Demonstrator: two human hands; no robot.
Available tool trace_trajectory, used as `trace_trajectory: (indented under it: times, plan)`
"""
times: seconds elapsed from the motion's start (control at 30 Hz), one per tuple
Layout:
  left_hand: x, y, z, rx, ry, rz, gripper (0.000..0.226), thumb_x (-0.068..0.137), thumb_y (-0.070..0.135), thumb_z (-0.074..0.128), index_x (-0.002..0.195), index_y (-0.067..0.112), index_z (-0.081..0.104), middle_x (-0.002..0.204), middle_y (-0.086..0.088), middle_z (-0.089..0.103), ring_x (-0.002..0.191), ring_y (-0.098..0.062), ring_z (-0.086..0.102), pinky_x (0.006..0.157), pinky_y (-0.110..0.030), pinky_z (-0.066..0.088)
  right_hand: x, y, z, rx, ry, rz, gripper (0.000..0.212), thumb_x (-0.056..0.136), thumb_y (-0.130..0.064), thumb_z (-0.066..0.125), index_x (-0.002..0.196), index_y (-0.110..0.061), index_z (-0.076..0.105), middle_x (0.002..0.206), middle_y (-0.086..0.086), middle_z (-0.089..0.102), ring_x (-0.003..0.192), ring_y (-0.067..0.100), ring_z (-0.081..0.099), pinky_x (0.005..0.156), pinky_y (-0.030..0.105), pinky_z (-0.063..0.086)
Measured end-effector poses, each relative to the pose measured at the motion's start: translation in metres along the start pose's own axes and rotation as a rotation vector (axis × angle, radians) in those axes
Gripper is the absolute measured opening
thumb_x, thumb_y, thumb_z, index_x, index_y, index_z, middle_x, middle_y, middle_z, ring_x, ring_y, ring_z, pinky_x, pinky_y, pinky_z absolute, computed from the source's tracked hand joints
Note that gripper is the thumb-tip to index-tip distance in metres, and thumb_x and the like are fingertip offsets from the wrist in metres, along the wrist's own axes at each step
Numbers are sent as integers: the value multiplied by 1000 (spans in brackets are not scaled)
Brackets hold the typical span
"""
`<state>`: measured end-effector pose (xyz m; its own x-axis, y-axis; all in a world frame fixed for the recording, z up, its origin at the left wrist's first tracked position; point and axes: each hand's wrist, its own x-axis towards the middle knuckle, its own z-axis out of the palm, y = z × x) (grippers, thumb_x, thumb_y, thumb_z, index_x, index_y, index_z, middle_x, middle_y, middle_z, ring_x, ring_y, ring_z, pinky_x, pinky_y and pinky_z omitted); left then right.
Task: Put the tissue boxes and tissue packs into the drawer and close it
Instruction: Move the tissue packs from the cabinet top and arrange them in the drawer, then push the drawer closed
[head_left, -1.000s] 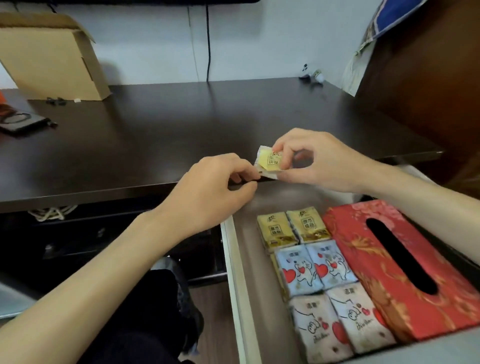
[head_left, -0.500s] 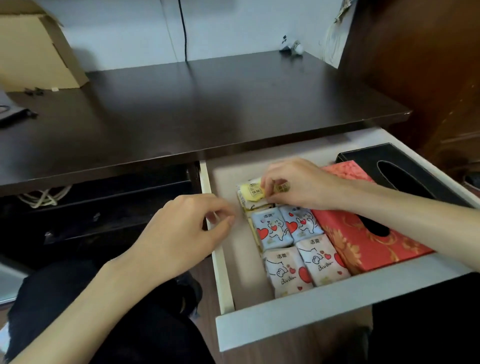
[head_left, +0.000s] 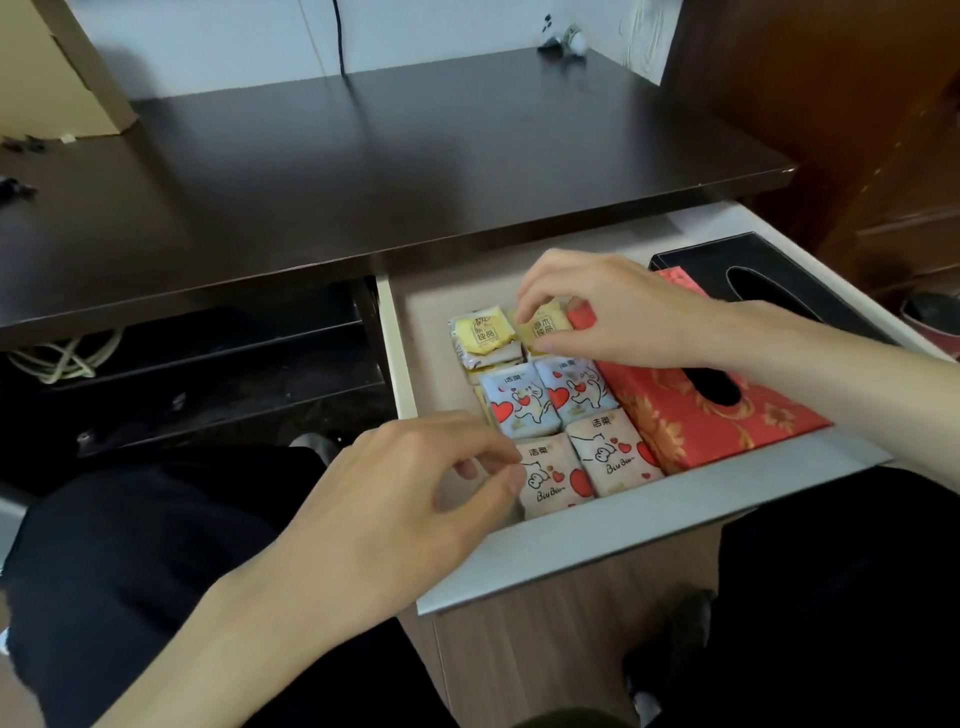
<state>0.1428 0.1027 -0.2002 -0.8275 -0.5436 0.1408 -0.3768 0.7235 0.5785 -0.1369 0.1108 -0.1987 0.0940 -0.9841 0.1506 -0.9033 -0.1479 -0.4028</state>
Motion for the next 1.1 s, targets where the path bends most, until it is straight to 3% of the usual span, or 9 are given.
trace_trajectory:
  times: [0.1, 0.17, 0.27, 0.4, 0.5, 0.6, 0.8, 0.93, 1.1]
  plan:
    - [-19, 13, 13, 43, -54, 32, 45, 85, 73, 42, 111, 43, 63, 101, 32, 60, 93, 6, 59, 69, -26, 53, -47, -13, -15, 68, -10, 21, 18, 96, -41, 67, 110, -33, 74, 110, -13, 68, 107, 4, 64, 90, 31, 53]
    - [-25, 20, 24, 132, -53, 76, 43, 87, 70, 44, 116, 42, 60, 106, 28, 61, 91, 3, 60, 66, -26, 54, -87, -21, -15, 75, -41, 18, 24, 97, -48, 60, 112, -35, 73, 109, -15, 69, 108, 9, 65, 89, 33, 52]
    - [-24, 22, 38, 241, -40, 96, 46, 89, 60, 49, 123, 32, 61, 106, 17, 66, 91, -8, 64, 62, -32, 54, -142, -24, 1, 8, -35, -6, 34, 100, -50, 56, 123, -30, 70, 127, -18, 63, 121, 8, 59, 98, 35, 48]
    - [-23, 20, 46, 303, -32, 113, 43, 89, 53, 56, 119, 24, 66, 101, 10, 70, 88, -15, 67, 56, -35, 54, -184, -14, 23, -183, 54, -66, 50, 103, -52, 51, 140, -20, 60, 147, -3, 55, 132, 19, 52, 107, 37, 42]
    - [-21, 15, 47, 303, -29, 132, 44, 88, 52, 58, 120, 23, 66, 102, 9, 70, 89, -17, 67, 57, -39, 56, -179, -2, 31, -305, 138, -110, 51, 104, -48, 51, 135, -10, 65, 144, 7, 61, 132, 27, 57, 105, 44, 47]
    - [-15, 10, 45, 313, -5, 128, 43, 88, 51, 57, 120, 23, 66, 103, 9, 70, 89, -16, 67, 57, -38, 55, -168, 7, 37, -302, 220, -126, 55, 104, -52, 49, 138, -11, 62, 142, 4, 63, 134, 23, 56, 107, 32, 44]
    - [14, -6, 37, 346, 9, 83, 50, 90, 55, 52, 131, 26, 60, 114, 11, 68, 102, -18, 63, 66, -39, 55, -132, 26, 35, -258, 265, -63, 58, 99, -57, 52, 142, -17, 55, 145, -3, 56, 135, 17, 50, 94, 17, 35]
    - [44, -26, 30, 371, 36, 60, 49, 91, 56, 52, 135, 33, 55, 124, 15, 64, 110, -17, 59, 70, -34, 45, -99, 40, 33, -237, 270, -7, 59, 95, -58, 57, 142, -22, 55, 146, -7, 54, 136, 13, 48, 95, 21, 36]
    - [71, -49, 26, 379, 113, 48, 48, 90, 54, 55, 132, 31, 58, 120, 11, 67, 105, -20, 62, 67, -33, 41, -65, 51, 32, -193, 318, 29, 59, 91, -61, 57, 137, -24, 58, 144, -8, 56, 134, 12, 49, 99, 28, 37]
